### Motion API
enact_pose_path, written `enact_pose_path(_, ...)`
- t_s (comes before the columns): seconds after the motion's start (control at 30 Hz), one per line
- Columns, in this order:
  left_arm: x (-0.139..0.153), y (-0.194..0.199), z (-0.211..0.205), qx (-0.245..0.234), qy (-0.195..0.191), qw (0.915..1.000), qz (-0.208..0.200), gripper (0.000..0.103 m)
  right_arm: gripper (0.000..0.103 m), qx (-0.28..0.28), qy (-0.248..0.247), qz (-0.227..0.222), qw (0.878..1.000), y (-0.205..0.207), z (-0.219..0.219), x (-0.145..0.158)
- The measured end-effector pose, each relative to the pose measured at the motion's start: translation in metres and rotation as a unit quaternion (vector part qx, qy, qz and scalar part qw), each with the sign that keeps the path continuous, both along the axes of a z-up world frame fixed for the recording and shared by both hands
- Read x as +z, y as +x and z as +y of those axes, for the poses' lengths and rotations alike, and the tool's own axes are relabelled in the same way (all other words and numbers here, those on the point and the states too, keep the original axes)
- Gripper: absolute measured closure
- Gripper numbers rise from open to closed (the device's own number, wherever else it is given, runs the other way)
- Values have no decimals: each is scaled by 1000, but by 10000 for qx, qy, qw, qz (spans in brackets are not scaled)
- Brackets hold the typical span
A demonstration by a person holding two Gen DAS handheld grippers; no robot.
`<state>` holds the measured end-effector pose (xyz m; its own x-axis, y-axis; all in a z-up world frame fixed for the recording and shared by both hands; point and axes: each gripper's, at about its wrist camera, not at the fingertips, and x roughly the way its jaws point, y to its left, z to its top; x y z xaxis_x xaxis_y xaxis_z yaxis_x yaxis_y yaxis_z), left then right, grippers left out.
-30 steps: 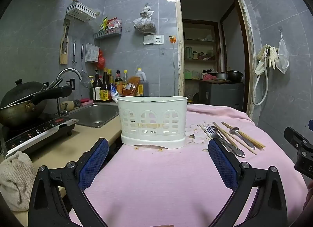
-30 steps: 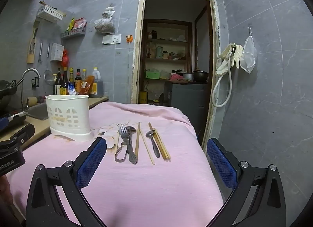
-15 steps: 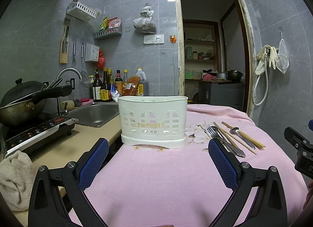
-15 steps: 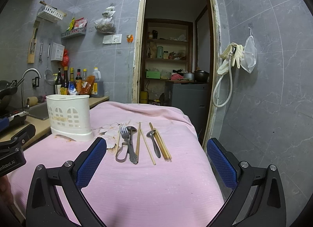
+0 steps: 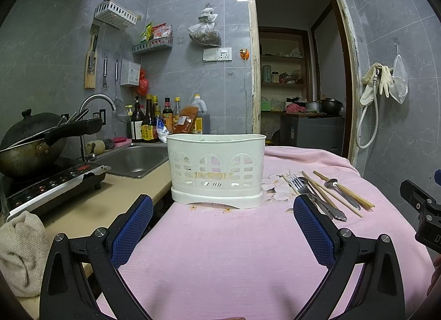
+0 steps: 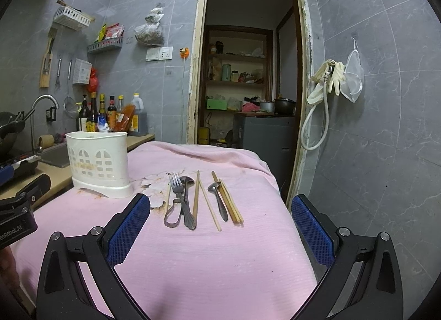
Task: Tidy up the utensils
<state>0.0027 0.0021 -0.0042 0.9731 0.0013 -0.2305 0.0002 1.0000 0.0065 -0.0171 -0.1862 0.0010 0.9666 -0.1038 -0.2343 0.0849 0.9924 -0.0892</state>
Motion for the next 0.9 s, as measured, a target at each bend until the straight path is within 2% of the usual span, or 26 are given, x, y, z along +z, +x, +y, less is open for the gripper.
enact_pose_path(0.9,0,1,2,2,-9,10000,15,3,0,4,5,19,10000,0,0,0)
